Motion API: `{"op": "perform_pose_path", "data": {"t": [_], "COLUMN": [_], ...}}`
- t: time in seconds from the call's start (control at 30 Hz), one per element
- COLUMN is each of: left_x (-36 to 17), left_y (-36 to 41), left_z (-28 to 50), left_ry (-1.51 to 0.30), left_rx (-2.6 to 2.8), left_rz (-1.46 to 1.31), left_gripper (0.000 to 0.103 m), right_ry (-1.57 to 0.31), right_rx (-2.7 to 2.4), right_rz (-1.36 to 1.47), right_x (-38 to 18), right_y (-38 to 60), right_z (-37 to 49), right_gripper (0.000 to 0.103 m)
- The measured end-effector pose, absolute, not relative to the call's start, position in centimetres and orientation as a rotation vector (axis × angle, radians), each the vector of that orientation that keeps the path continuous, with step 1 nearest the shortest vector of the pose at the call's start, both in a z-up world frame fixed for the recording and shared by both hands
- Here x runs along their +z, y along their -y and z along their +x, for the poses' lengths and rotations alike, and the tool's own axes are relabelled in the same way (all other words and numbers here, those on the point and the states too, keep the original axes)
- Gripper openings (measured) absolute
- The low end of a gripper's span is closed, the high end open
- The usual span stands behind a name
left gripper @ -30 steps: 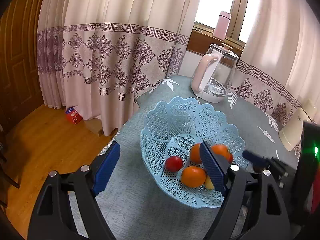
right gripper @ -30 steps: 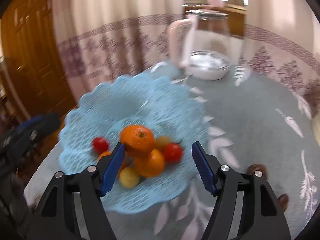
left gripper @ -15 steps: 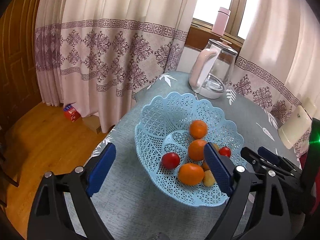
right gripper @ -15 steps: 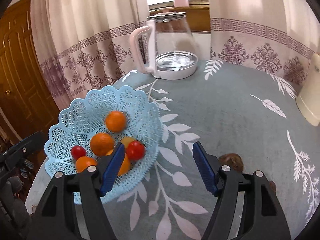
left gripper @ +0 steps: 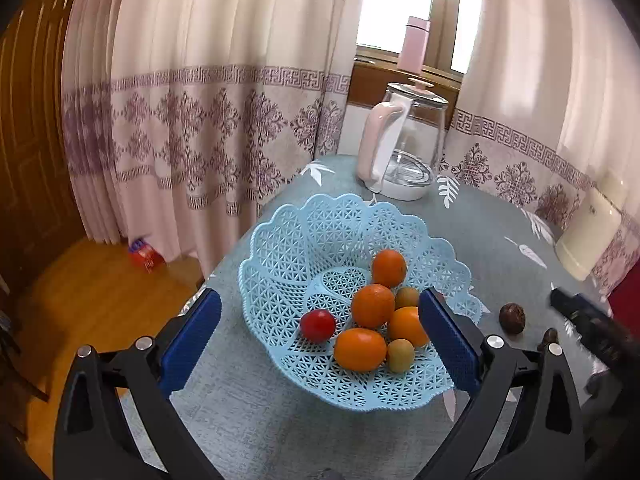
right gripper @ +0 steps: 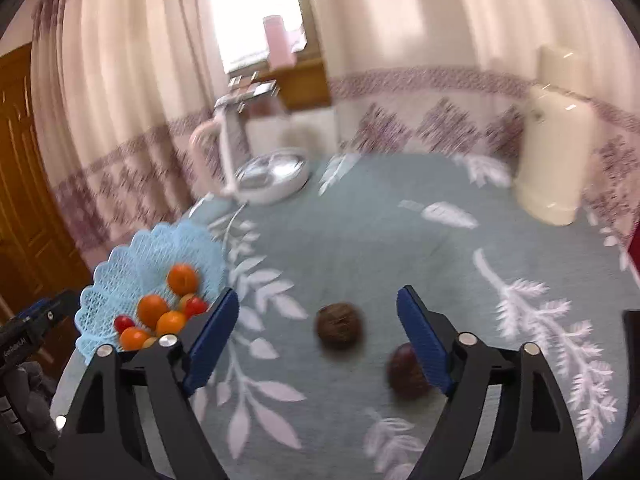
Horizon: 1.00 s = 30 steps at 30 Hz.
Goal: Organize fruits
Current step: 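Move the right gripper to the dark round brown fruit and close on it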
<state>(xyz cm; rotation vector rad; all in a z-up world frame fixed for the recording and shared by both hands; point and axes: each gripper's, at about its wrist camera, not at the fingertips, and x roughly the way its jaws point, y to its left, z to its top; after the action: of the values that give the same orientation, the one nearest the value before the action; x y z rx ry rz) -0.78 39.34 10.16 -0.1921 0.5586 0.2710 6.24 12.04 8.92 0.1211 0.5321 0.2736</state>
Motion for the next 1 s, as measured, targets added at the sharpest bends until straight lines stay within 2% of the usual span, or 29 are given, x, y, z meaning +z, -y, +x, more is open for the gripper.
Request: {"op": "perform_pose_path", "data": {"t": [0.03,0.1,0.2,0.33,0.5,0.7,1.0], "left_x": [10.2,10.3,10.5,10.4,10.1,9.7,9.5], "left_y": [-39.1,-38.5,-37.6,-37.0,-36.3,-34.9,-34.2], "left_z": [-0.8,-1.0,-1.1,-1.1,-1.1,-1.1,-0.9], "left_ry": [-0.556,-0.553,-0.542,-0.544,-0.563,-0.587,-0.606], "left_rx": [0.264,0.235,0.227,0.242,0.245,0.221,0.209], "left_rz": [-0.191,-0.197,-0.173,-0.167,-0.147,-0.12,-0.111], "left_gripper": [0.1,0.1,0.1,0.1,0.1,0.1,0.1], "right_ry": [-0.499,-0.427,-0.402,-0.51,-0.549,-0.645,-0.747], "right_rx": [0.265,0.256,0.246,0.21,0.156,0.131,0.227], "right_rz": [0.129,0.14,0.138,0.137,0.121,-0.022,-0.021], "right_x": [9.1,9.4,9.6,8.8,7.9,6.4,4.0], "right_y": [-11.4,-10.3,-8.9,-7.3,-5.6,-6.1,-7.4], "right_z": [5.8,4.9,4.5,5.6,5.9,6.2,7.6], "right_gripper": [0.094,0.098,0.098,0.098,0.098,0.098,0.097]}}
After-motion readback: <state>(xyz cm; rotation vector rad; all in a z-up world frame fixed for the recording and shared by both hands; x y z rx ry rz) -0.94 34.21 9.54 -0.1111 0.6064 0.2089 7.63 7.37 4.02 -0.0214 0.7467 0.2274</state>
